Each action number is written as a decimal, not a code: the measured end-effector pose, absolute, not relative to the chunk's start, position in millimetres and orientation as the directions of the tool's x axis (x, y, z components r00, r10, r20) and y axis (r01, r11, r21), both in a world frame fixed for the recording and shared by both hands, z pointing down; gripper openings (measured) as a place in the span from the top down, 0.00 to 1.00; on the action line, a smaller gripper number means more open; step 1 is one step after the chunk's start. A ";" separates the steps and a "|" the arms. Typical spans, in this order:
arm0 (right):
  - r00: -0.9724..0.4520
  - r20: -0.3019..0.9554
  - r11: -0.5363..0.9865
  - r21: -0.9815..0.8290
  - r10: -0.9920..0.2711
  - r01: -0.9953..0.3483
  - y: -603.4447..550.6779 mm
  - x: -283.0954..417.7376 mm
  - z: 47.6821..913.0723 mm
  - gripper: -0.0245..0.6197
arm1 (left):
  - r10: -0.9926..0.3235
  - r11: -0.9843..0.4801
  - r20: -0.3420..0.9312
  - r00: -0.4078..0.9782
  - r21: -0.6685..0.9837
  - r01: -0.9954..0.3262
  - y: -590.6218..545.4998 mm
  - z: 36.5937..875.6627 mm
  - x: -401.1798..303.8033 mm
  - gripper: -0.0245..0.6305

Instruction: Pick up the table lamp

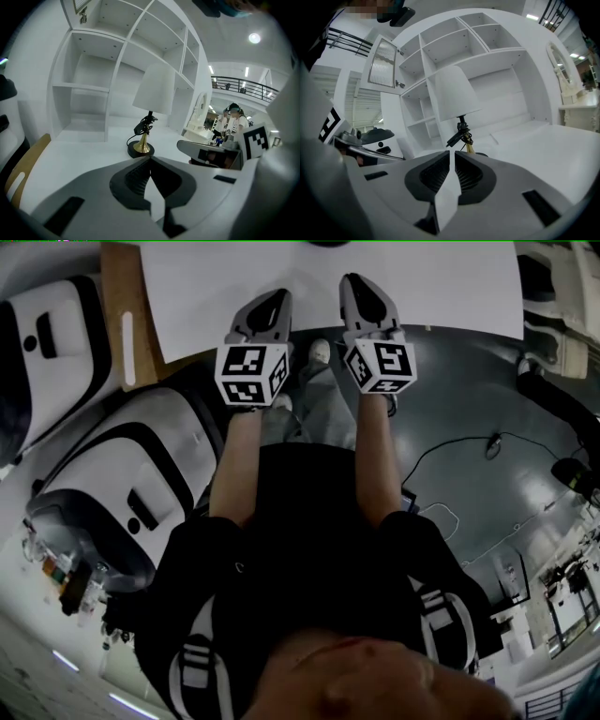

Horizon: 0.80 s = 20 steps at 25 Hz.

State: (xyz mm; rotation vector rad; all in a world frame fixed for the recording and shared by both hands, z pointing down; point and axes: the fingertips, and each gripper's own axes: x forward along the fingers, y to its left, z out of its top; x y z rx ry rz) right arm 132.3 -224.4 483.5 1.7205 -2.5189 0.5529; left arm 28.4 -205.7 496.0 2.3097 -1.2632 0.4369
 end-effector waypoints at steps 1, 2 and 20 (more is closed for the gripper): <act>-0.393 0.229 0.329 -0.274 -0.890 -0.904 -227.6 132.6 486.1 0.90 | -0.699 -0.465 0.487 0.523 0.245 -0.851 -207.4 497.5 30.4 0.95; -0.404 0.227 0.337 -0.283 -0.886 -0.898 -230.5 132.4 488.7 0.83 | -0.700 -0.464 0.490 0.520 0.241 -0.852 -208.7 498.8 31.8 0.95; -0.421 0.268 0.373 -0.210 -0.867 -0.903 -283.2 131.3 518.5 0.80 | -0.733 -0.396 0.486 0.475 0.264 -0.880 -224.7 512.2 26.5 0.95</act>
